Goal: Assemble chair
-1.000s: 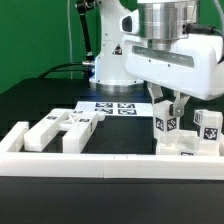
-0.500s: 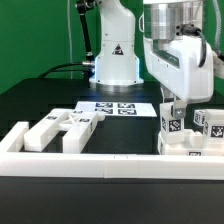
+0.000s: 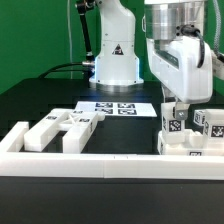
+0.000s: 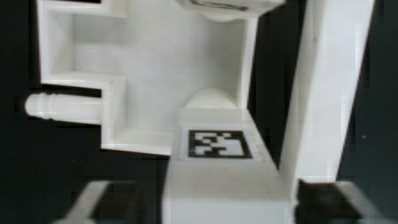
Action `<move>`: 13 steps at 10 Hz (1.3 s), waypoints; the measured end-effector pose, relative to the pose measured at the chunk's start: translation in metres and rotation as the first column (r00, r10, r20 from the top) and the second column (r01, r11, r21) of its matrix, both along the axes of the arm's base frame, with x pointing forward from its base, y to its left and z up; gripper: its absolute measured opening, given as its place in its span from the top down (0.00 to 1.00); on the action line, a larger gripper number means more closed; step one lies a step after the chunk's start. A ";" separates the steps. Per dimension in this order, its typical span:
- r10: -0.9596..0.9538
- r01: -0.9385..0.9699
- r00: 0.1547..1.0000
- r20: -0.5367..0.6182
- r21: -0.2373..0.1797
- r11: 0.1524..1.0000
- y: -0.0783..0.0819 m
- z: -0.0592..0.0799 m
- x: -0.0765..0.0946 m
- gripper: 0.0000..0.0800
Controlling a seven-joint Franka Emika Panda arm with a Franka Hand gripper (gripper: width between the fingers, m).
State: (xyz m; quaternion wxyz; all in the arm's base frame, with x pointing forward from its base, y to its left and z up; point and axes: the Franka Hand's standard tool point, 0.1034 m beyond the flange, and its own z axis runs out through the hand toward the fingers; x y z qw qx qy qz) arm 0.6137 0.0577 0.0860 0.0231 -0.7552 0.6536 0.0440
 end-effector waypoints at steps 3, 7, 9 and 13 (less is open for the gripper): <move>0.341 -0.342 0.939 0.031 0.004 0.940 0.006 0.000 -0.001 0.21; 0.675 -0.676 0.734 0.072 -0.004 0.736 0.007 0.000 0.000 0.19; 0.790 -0.792 0.607 0.087 -0.012 0.611 0.005 -0.001 0.000 0.19; 0.937 -0.941 0.331 0.110 -0.032 0.336 -0.001 -0.001 0.001 0.19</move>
Offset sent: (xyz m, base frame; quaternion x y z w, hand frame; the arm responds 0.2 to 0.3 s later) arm -0.0010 0.0103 -0.0002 0.0128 0.0103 -0.3363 0.9416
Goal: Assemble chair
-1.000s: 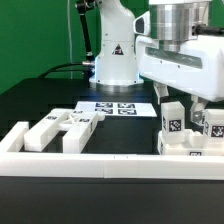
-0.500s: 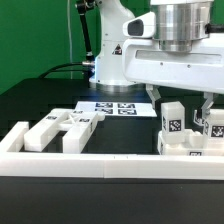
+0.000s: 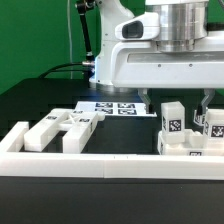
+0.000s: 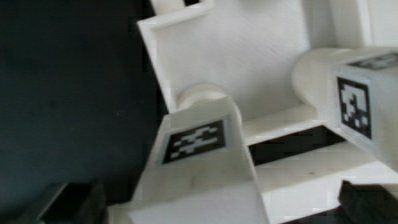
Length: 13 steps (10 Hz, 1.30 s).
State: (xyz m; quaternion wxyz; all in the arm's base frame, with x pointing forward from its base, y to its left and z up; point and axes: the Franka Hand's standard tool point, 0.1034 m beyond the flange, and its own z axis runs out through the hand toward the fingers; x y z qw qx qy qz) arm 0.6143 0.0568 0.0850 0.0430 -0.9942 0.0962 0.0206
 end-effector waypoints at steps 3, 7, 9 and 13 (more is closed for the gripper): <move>0.179 -0.179 0.984 0.016 0.002 0.984 -0.002 0.000 0.000 0.19; 0.192 -0.192 0.981 0.020 0.001 0.981 -0.002 0.000 0.001 0.42; 0.180 -0.180 0.984 0.019 0.002 0.984 -0.002 0.000 0.001 0.64; 0.066 -0.066 0.998 0.009 0.001 0.998 -0.002 0.000 0.001 0.64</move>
Offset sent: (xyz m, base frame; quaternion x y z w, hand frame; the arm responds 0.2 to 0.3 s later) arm 0.0014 0.0018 0.0005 0.0006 0.0036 -0.1233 0.9924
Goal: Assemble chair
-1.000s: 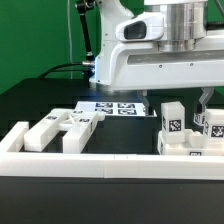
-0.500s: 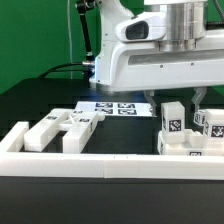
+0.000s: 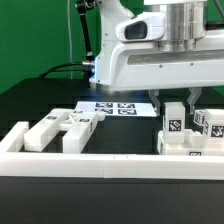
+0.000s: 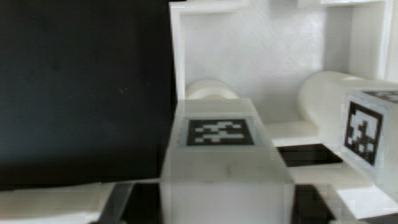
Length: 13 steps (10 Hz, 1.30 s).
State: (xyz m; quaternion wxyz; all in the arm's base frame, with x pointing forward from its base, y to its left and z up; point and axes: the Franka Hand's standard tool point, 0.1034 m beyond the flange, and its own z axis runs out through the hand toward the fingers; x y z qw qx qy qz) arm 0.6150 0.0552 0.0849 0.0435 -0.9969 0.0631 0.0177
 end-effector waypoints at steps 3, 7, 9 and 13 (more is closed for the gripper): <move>-0.337 0.337 0.942 -0.002 -0.007 0.941 -0.001 -0.001 -0.001 0.64; -0.661 0.661 0.750 -0.009 -0.010 0.750 -0.001 -0.001 -0.001 0.64; -0.797 0.797 0.604 -0.025 -0.020 0.604 0.000 -0.002 -0.002 0.64; -0.966 0.966 0.254 -0.048 -0.045 0.256 0.005 -0.002 -0.002 0.64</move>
Offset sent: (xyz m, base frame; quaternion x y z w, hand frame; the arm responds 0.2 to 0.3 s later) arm -0.0173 -0.0013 -0.0154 0.0061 0.0208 0.2904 0.9567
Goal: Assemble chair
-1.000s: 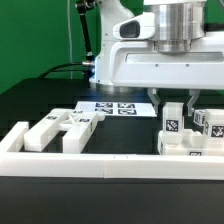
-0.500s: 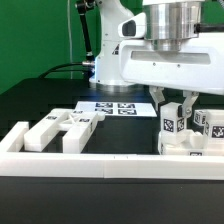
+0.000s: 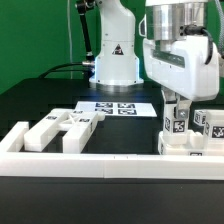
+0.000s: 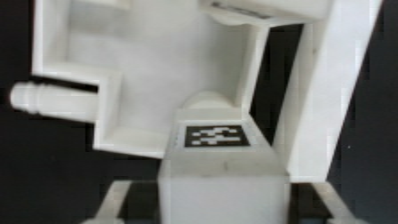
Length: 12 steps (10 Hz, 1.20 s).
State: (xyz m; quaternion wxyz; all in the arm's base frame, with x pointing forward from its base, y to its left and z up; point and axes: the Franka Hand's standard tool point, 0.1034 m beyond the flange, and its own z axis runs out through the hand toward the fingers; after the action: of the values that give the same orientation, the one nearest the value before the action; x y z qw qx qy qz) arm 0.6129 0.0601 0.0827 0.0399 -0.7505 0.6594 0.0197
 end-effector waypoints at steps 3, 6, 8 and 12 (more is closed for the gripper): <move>-0.161 0.161 0.987 -0.012 0.010 0.987 0.000 0.000 0.001 0.64; -0.030 0.030 1.000 -0.004 0.009 1.000 0.000 0.000 0.000 0.35; 0.225 -0.225 0.974 0.021 -0.003 0.974 0.001 0.000 0.001 0.23; 0.491 -0.491 0.869 0.052 -0.026 0.871 -0.001 -0.001 0.002 0.19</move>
Offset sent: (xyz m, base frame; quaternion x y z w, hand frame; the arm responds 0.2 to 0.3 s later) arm 0.0000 0.0000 0.0000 0.0000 0.0000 0.0000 1.0000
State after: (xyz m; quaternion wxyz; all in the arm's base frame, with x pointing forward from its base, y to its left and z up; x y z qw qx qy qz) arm 0.6150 0.0593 0.0821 0.0479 -0.8937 0.4460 0.0037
